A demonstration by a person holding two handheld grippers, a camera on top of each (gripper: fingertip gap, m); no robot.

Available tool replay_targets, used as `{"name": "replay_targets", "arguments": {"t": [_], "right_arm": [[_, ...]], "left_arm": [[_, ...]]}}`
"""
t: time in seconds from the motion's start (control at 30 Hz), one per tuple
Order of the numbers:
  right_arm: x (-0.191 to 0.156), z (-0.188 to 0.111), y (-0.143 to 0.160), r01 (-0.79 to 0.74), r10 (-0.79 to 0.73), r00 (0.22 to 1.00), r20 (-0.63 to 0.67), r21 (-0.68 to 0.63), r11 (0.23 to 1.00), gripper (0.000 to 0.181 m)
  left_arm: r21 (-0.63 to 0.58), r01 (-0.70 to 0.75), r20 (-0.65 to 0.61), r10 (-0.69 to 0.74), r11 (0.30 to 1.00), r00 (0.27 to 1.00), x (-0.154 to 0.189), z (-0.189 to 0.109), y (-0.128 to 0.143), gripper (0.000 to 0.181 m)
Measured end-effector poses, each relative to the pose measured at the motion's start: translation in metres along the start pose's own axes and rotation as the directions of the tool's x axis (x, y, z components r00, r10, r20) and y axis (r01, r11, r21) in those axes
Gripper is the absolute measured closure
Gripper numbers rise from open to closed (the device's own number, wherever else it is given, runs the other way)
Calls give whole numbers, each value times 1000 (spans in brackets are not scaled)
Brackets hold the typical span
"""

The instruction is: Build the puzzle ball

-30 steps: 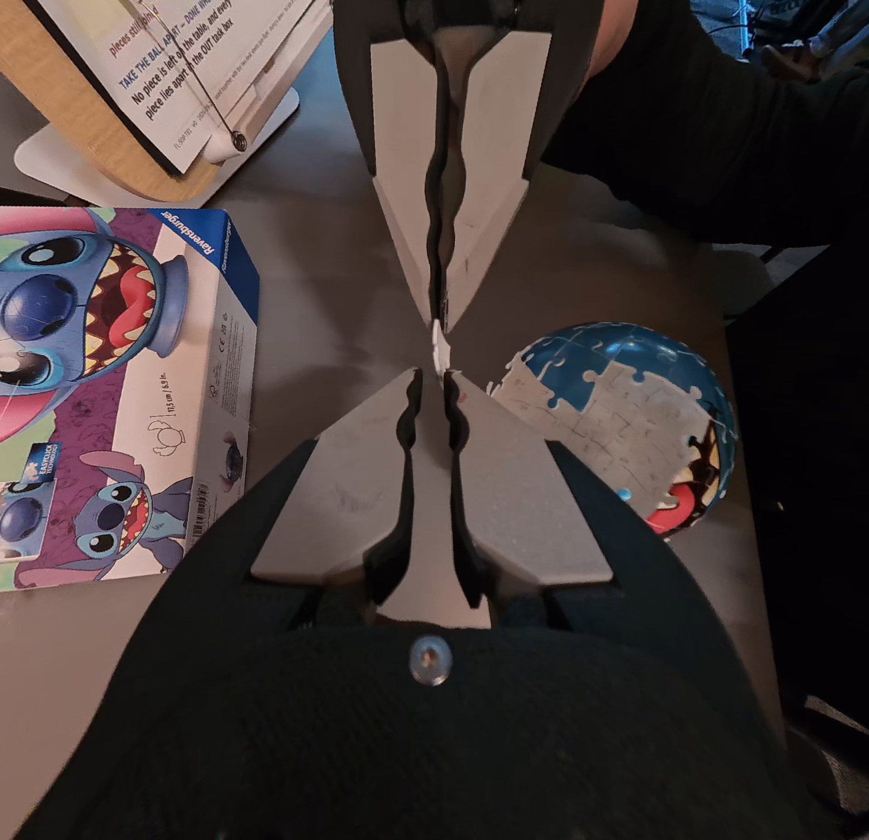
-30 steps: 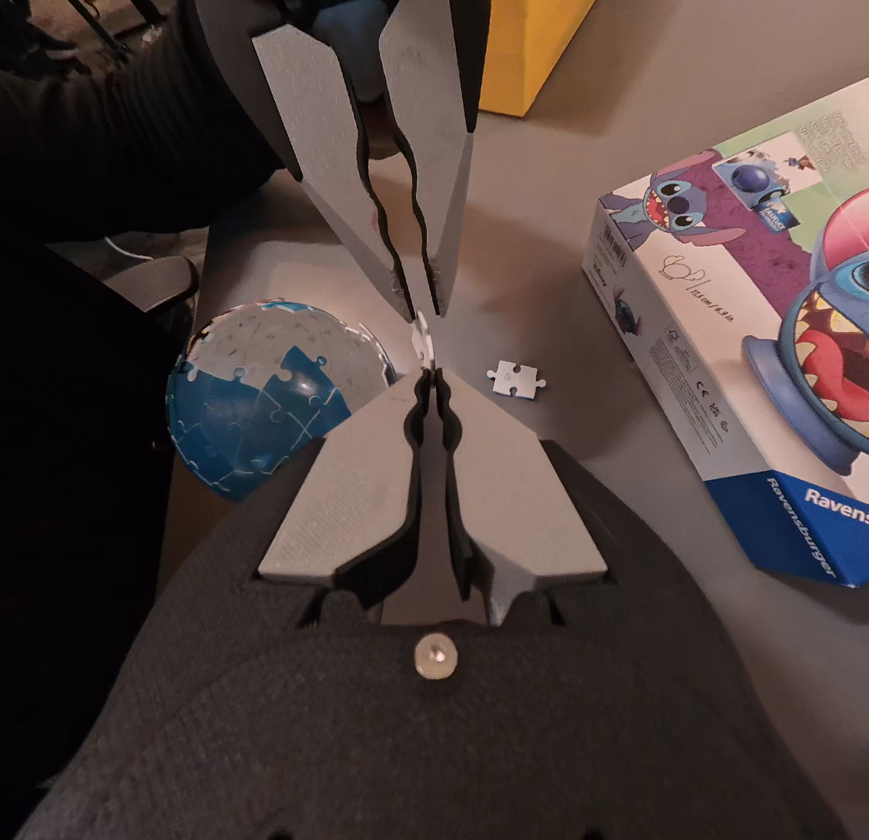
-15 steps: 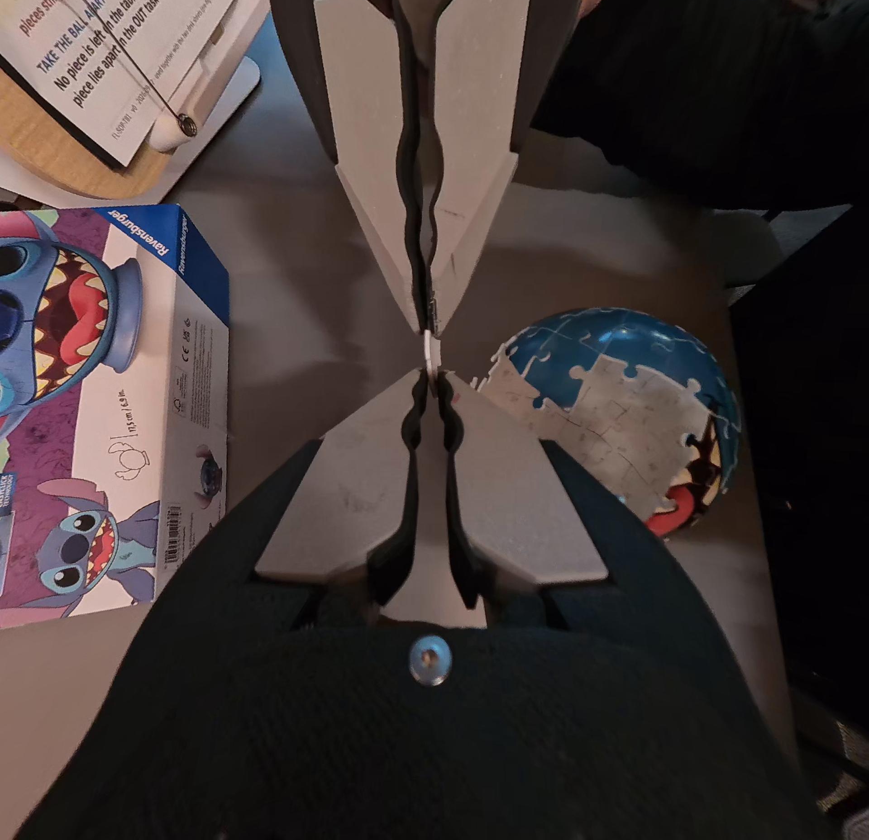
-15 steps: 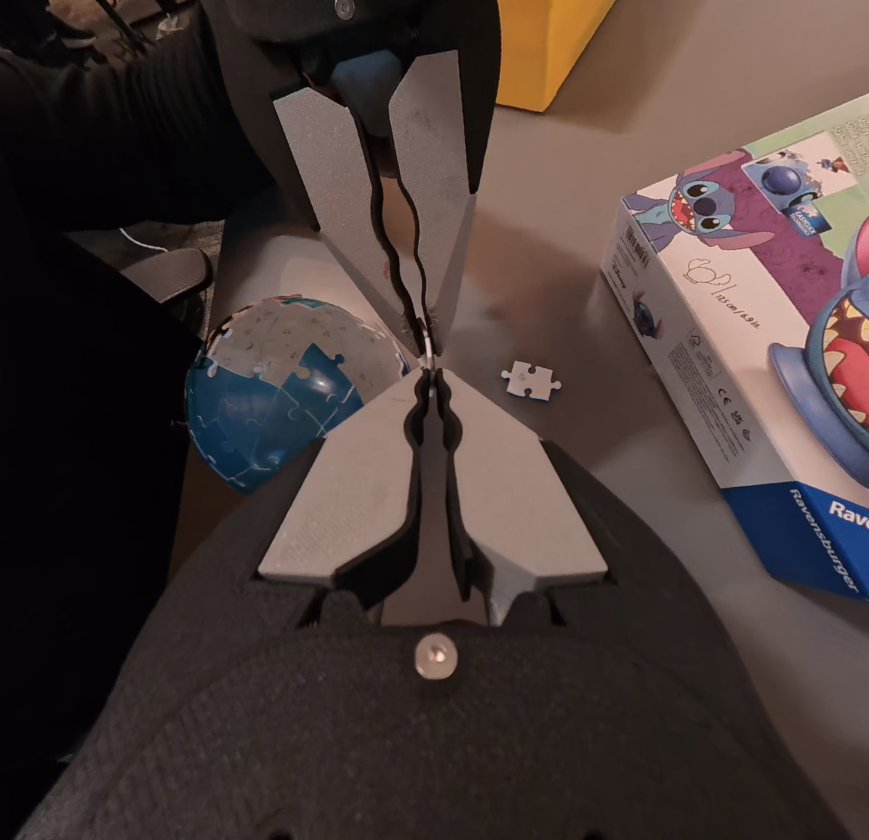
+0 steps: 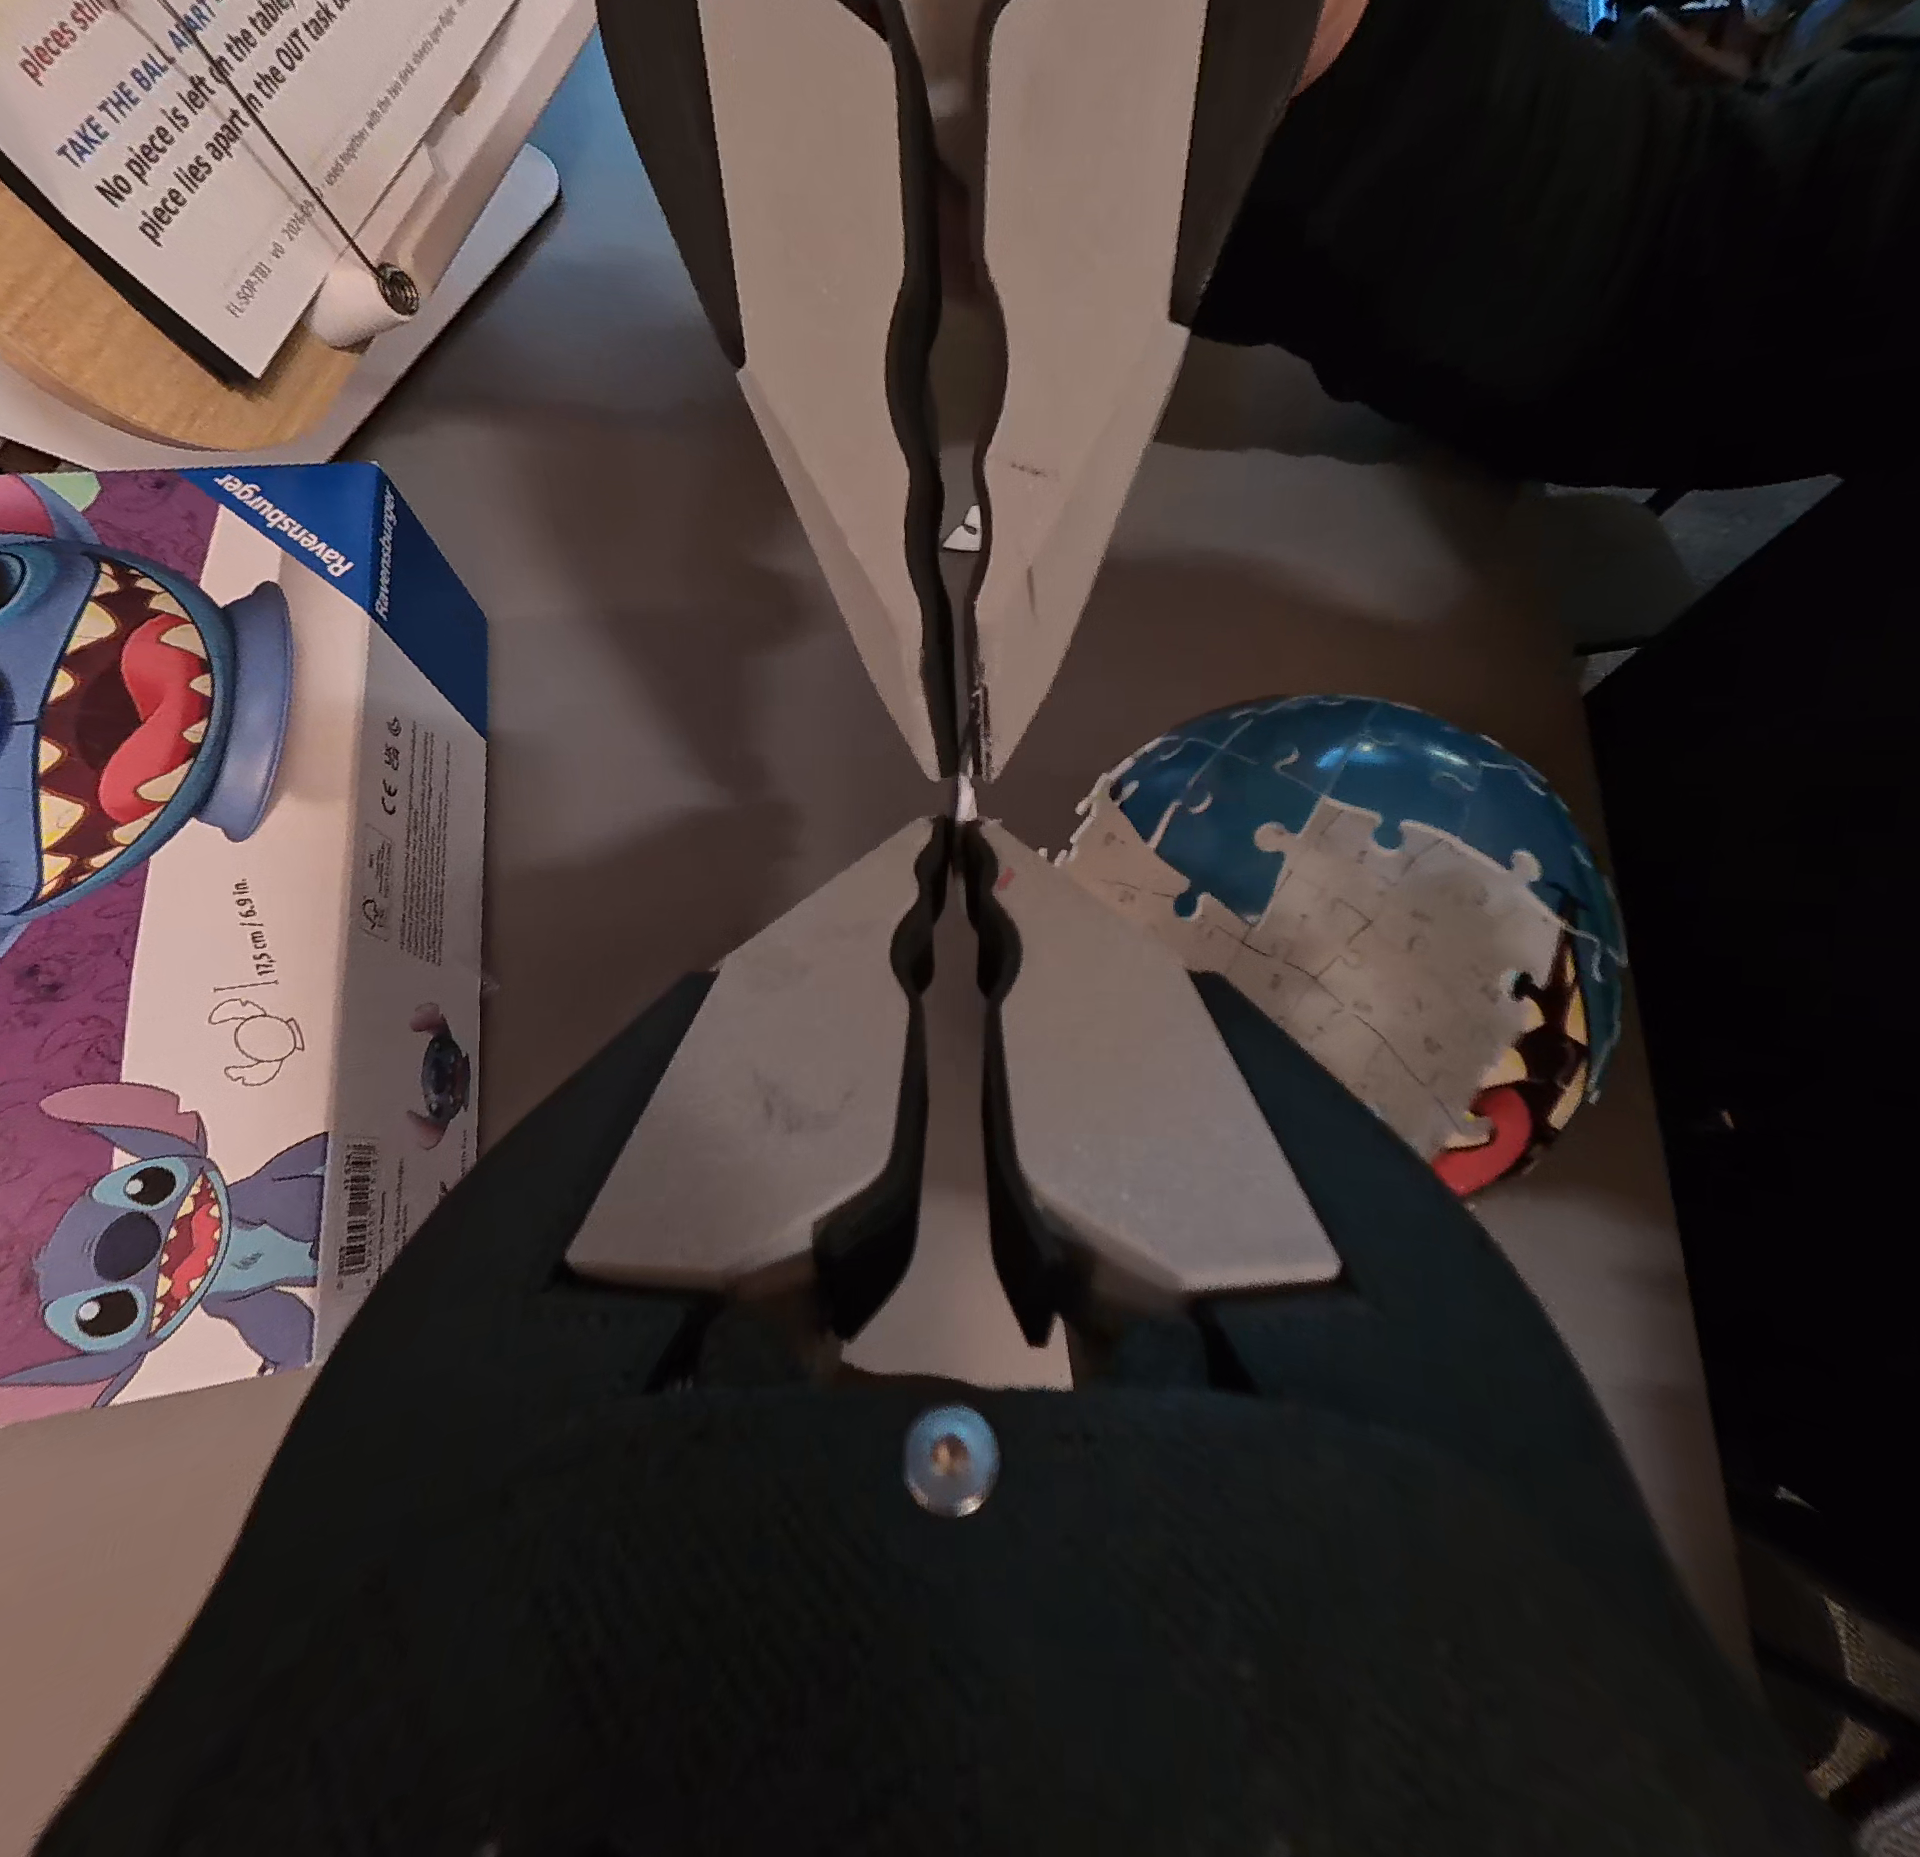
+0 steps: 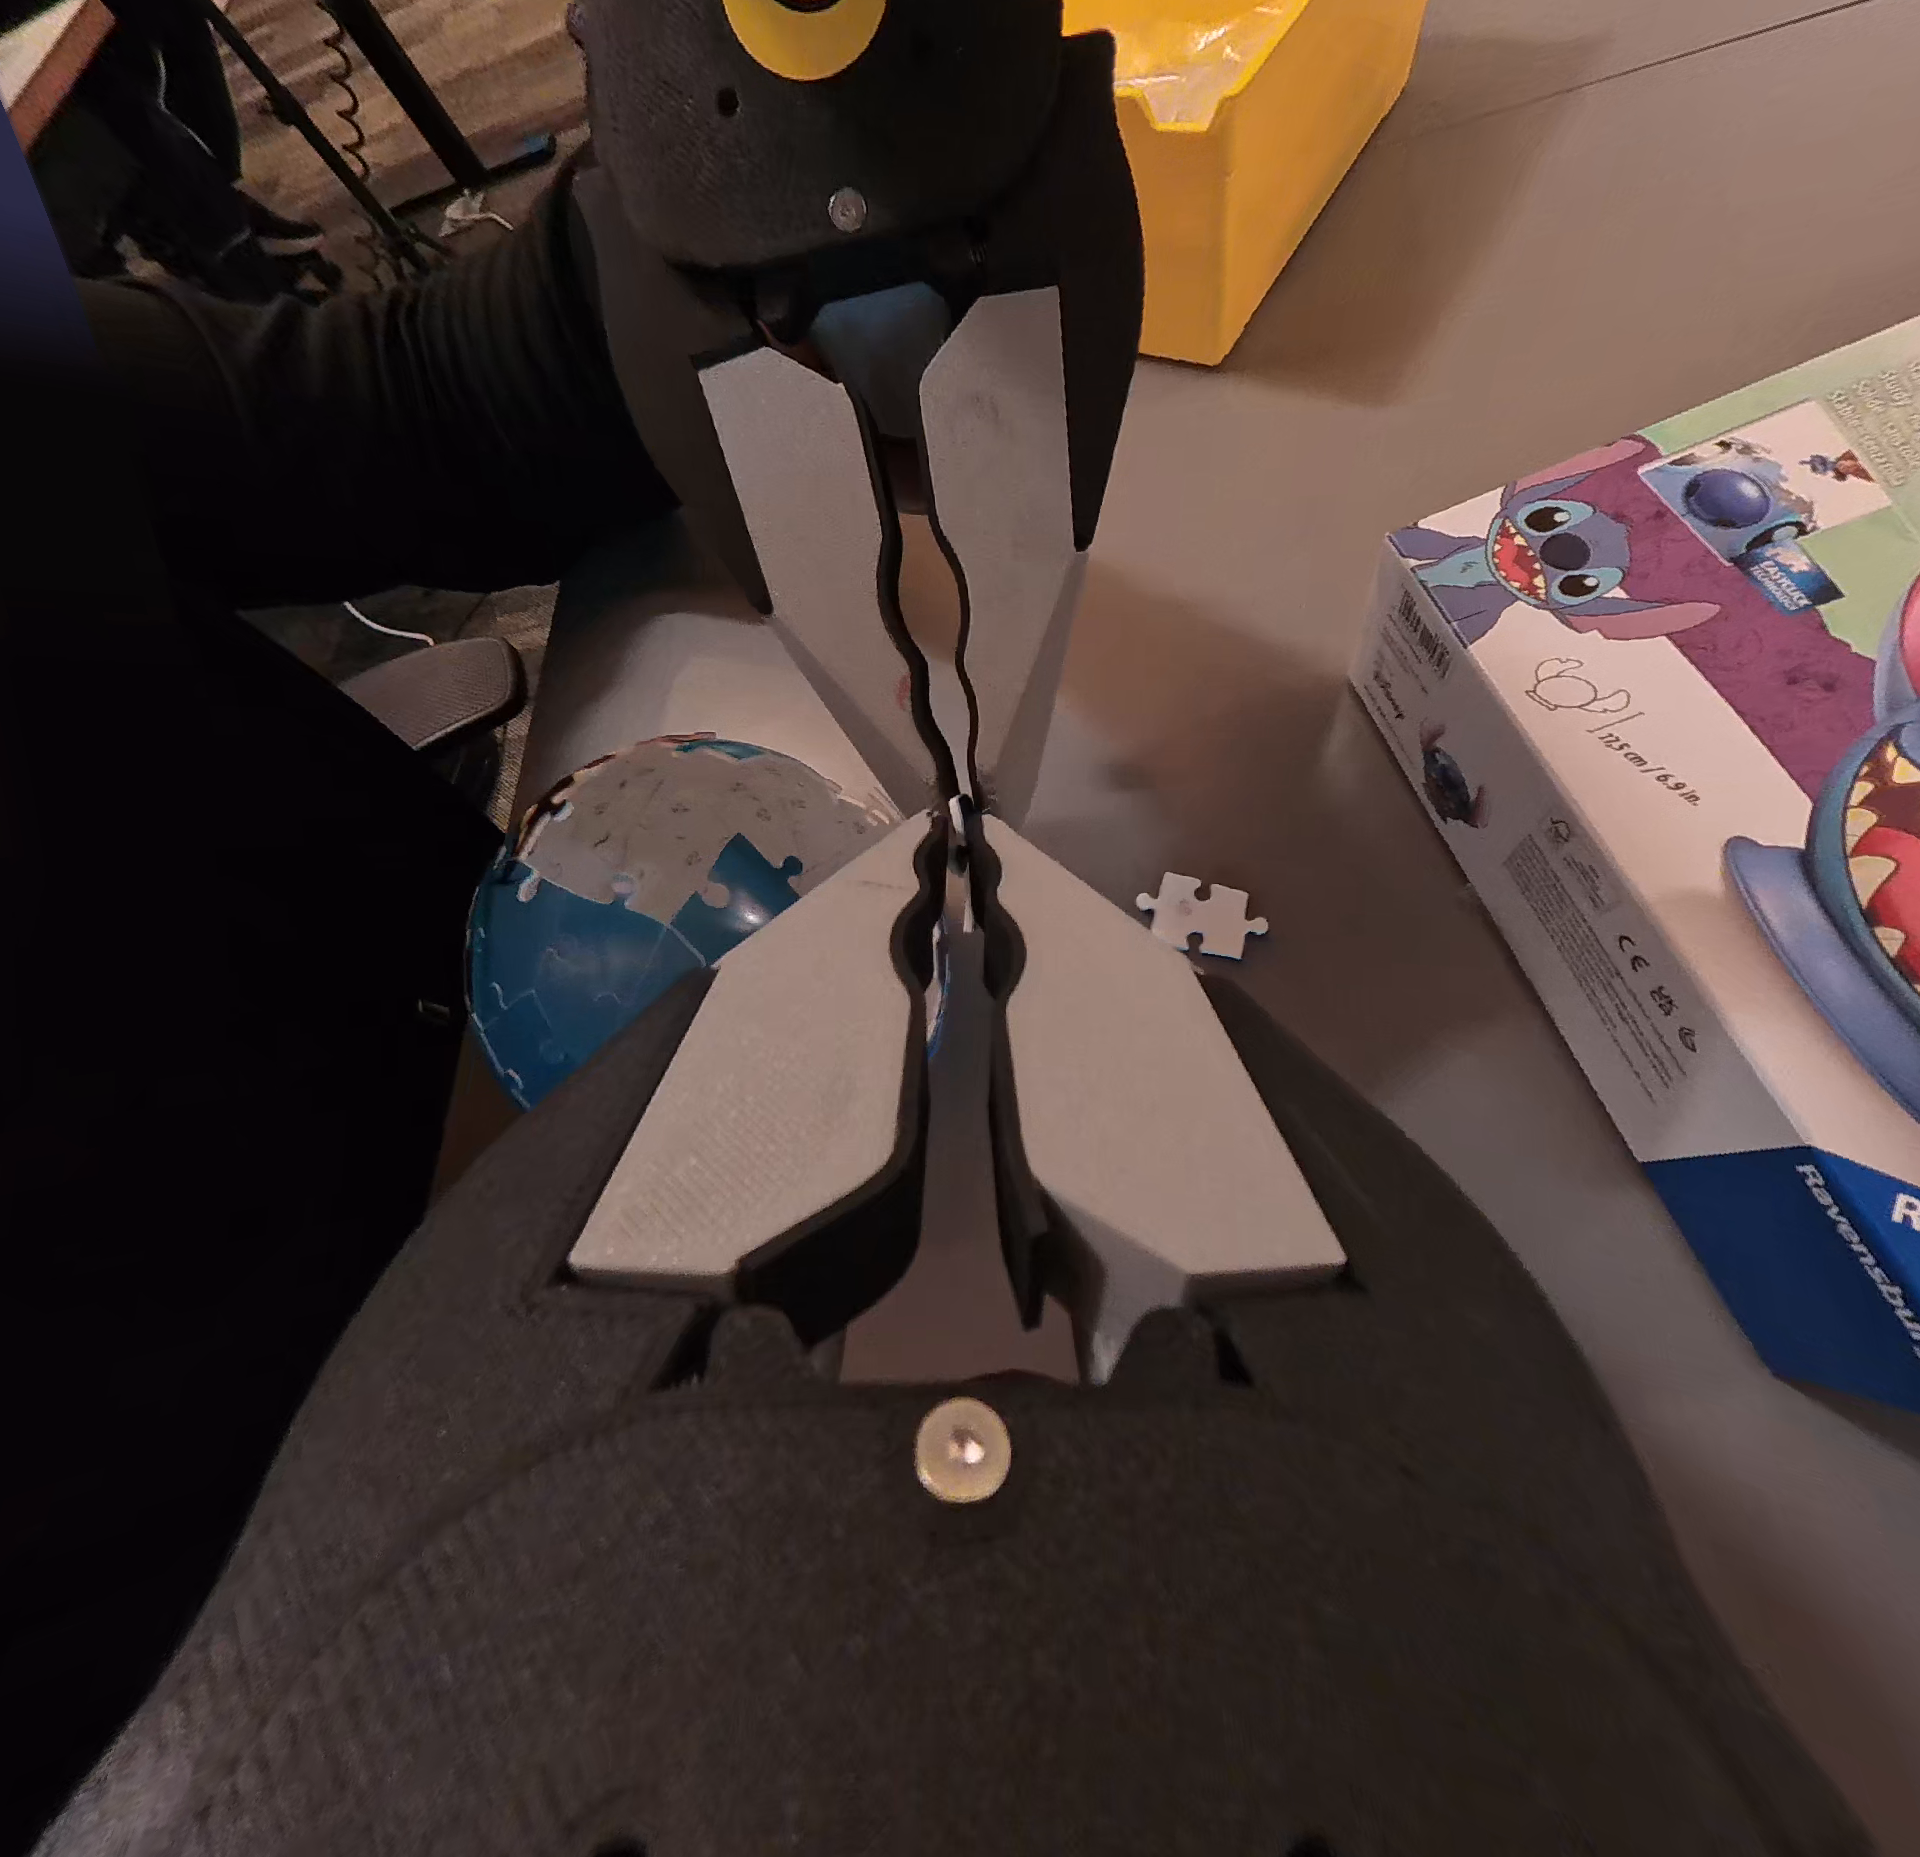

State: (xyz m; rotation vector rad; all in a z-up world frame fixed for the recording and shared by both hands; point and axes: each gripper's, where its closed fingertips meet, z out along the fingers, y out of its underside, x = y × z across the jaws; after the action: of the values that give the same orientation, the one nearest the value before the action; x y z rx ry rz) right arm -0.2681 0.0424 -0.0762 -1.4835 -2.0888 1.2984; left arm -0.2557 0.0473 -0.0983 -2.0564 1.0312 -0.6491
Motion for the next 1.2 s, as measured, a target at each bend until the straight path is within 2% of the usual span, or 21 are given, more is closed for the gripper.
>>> {"name": "replay_targets", "arguments": {"t": [0.47, 0.77, 0.9, 1.07, 1.2], "right_arm": [[4, -11, -4, -24, 24, 1000, -5, 35, 999, 175], [3, 2, 4, -48, 48, 998, 29, -7, 999, 168], [4, 7, 12, -29, 30, 999, 13, -53, 998, 178], [1, 3, 23, -4, 6, 1000, 19, -112, 994, 181], [1, 4, 24, -24, 29, 999, 39, -118, 993, 181]], "left_arm": [[-3, 5, -10, -5, 1000, 1000, 0, 1, 2, 181], [-9, 21, -31, -21, 1000, 999, -1, -1, 5, 181], [-26, 5, -11, -5, 1000, 1000, -3, -5, 8, 181], [43, 30, -26, -29, 999, 999, -3, -17, -4, 181], [11, 25, -25, -25, 1000, 999, -3, -11, 2, 181]]}}
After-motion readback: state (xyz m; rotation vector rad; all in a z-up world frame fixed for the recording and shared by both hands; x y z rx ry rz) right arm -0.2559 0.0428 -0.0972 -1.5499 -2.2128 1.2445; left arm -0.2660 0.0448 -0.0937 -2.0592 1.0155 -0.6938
